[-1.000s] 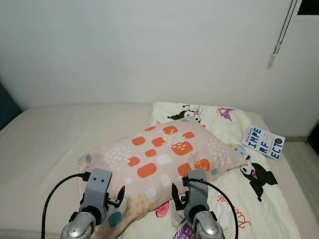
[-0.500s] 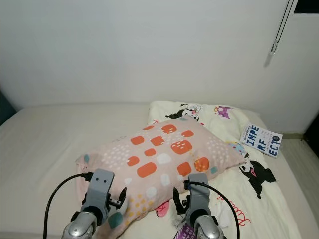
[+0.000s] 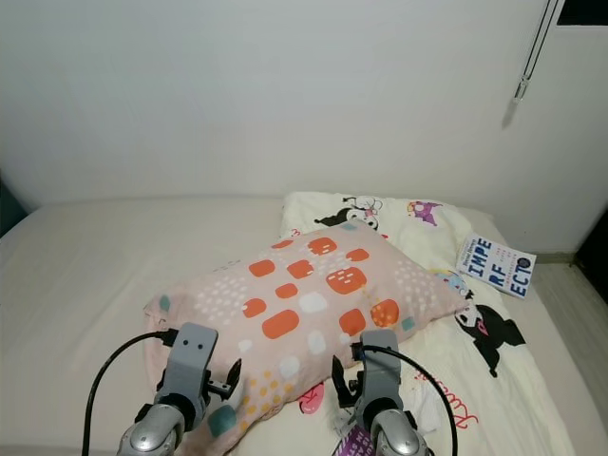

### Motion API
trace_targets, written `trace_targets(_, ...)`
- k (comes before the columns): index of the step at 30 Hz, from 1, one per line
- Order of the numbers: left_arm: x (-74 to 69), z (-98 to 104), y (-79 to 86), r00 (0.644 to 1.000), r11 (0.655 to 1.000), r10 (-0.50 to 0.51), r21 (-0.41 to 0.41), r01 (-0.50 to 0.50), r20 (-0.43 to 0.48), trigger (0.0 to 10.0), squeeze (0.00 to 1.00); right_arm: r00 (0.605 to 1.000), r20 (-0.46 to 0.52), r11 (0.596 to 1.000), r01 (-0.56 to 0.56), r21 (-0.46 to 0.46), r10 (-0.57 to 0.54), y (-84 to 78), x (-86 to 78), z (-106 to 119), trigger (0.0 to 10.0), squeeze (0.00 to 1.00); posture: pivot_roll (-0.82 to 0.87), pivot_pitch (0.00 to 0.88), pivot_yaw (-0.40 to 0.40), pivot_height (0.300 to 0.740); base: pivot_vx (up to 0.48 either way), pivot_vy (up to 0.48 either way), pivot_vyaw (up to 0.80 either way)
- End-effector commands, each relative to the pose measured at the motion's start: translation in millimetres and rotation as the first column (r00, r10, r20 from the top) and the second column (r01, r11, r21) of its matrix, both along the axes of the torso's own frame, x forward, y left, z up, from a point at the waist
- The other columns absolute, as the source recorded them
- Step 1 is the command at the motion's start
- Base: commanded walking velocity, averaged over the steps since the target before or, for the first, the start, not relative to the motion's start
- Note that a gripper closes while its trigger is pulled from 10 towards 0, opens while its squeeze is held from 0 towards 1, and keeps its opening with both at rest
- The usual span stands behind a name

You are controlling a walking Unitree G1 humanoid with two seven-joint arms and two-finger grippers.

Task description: Clean up the room

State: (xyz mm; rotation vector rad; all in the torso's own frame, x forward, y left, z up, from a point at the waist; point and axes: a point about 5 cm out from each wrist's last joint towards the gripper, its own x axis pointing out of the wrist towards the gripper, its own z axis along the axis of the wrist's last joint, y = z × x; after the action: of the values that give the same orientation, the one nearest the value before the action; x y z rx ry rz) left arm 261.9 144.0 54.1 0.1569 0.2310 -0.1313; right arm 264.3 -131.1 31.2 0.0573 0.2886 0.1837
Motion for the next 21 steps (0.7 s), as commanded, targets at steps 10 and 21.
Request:
trace_targets(10, -4.3, -5.7, 5.7, 1.0, 1.0, -0.002, 0.012, 0.002, -0.026, 10.0, 0.0, 1.0, -0.018, 1.0, 0.007, 0.011, -0.006, 1.2, -3.9, -3.6, 10.0, 0.0, 0.01, 0.114, 0.039, 0.74, -0.3, 0.0, 0.0)
trace_targets(21, -4.8, -6.6, 4.3, 0.998, 0.999, -0.04, 0.025, 0.041, -0.046, 10.0, 0.0, 0.999, -0.036, 0.999, 0.019, 0.032, -0.018, 2.1, -6.6, -6.7, 10.0, 0.0, 0.02, 0.116, 0.048, 0.74, -0.053, 0.0, 0.0)
